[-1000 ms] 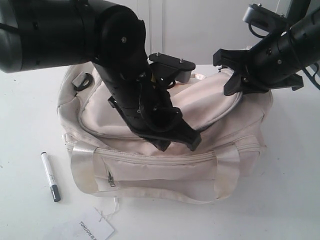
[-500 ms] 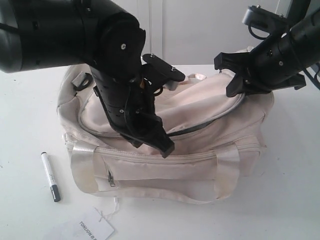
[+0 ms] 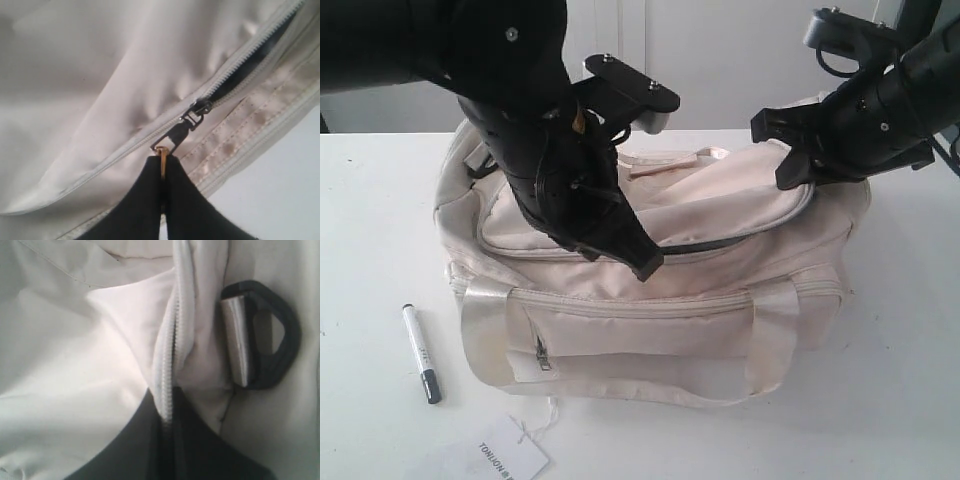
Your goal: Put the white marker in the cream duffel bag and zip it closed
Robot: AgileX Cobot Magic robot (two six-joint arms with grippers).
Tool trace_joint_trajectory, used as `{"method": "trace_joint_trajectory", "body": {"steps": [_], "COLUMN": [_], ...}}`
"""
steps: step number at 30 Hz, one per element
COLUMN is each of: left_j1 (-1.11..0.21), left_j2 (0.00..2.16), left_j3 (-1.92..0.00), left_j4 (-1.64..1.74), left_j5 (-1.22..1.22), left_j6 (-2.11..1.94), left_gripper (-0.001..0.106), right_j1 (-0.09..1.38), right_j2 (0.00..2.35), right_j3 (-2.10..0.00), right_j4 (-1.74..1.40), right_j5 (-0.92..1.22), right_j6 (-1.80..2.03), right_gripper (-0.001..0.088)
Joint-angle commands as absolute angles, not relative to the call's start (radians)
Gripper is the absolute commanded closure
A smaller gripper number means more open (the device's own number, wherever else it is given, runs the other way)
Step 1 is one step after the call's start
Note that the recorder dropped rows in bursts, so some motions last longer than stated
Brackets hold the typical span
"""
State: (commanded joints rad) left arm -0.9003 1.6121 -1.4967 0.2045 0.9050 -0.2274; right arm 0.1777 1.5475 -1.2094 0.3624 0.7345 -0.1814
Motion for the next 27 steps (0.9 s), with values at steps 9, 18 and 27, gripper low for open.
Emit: {"method": "trace_joint_trajectory", "body": {"steps": [9, 18, 27], "left_j1": [-0.900, -0.900, -0.900], "left_j2": [1.604, 1.604, 1.604], "left_j3": [-1.497, -1.497, -1.497], "left_j4": [0.133, 0.125, 0.125], "left_j5": [0.860, 0.849, 0.823], "left_j6": [-0.227, -0.223, -0.030], "left_gripper": [0.105, 0.105, 0.105], "right_j1": [0.178, 0.178, 0.178], "right_j2": [1.579, 1.579, 1.579], "right_j3": [-1.209, -1.209, -1.209], "right_j4": [0.336, 0.313, 0.313], "right_j5": [0.669, 0.626, 0.658], "right_j6": [-0.181, -0.181, -0.181], "right_gripper": [0.0868, 0.0868, 0.0868]}}
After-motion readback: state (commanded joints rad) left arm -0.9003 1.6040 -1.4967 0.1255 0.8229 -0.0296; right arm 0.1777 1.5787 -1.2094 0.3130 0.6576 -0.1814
